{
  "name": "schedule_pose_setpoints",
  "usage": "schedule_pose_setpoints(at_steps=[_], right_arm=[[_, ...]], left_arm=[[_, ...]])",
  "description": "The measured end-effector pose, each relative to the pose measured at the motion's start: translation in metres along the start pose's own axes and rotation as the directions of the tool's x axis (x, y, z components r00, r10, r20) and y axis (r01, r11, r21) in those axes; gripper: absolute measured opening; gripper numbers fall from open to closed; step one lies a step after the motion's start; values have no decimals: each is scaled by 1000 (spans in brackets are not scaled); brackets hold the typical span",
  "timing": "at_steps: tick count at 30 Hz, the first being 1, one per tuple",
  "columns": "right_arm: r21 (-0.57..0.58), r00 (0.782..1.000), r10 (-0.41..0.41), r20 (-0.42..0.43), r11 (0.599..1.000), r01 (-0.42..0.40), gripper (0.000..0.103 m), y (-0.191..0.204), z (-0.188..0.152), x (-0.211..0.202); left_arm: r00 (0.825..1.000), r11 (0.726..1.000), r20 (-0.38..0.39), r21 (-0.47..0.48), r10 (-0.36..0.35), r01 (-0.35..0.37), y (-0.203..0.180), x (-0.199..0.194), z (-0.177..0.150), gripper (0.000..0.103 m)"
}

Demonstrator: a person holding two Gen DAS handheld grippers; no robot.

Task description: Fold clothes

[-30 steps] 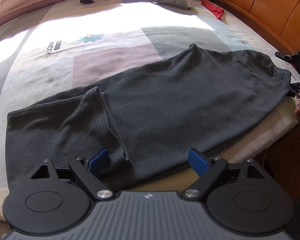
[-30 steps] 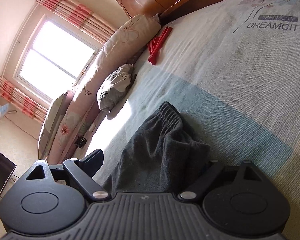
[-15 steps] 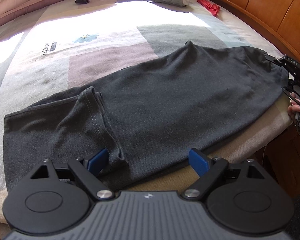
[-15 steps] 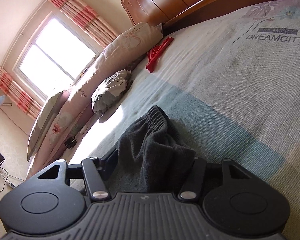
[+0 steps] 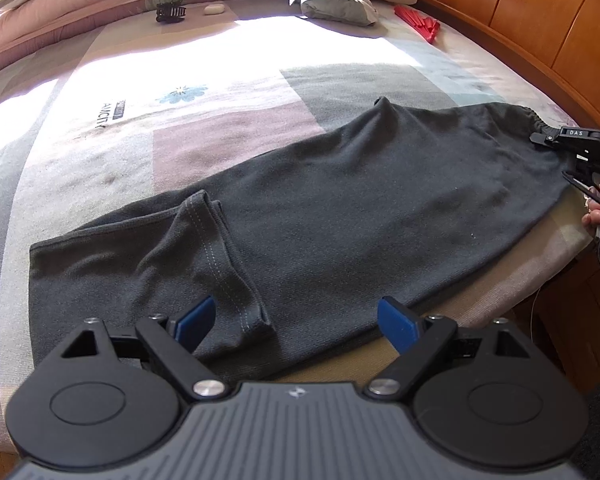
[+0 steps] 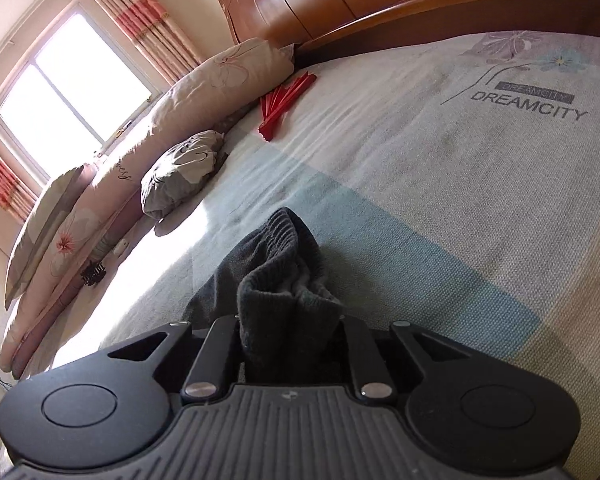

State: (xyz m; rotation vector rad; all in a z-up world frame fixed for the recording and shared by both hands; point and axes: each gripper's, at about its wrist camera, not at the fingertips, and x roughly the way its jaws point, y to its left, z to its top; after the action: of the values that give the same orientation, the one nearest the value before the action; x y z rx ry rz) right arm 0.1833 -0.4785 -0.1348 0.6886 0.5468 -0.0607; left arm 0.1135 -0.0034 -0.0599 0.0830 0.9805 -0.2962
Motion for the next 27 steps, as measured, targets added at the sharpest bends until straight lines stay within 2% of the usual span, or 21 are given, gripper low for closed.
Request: schedule_pose_setpoints(at_steps=[7, 11, 16, 22, 27], right_arm=[[-168, 999, 24, 32, 986, -18, 15, 47, 2, -26], [-297, 999, 34, 33, 955, -23, 15, 83, -1, -37], [-387, 997, 78, 10, 920, -68, 15, 126, -8, -47], [-518, 986, 157, -53, 840, -161, 15, 182, -22, -57], [-617, 978, 181, -108, 759, -209, 15, 226, -43, -62]], left_arm=[[999, 999, 22, 16, 28, -29, 16, -9, 0, 88], [999, 999, 29, 23, 37, -37, 24, -14, -3, 88], [999, 999, 37, 15, 40, -40, 35, -21, -10, 88], [998, 998, 41, 37, 50, -51, 45, -29, -19, 88], [997, 996, 40, 60, 65, -68, 54, -33, -26, 88]])
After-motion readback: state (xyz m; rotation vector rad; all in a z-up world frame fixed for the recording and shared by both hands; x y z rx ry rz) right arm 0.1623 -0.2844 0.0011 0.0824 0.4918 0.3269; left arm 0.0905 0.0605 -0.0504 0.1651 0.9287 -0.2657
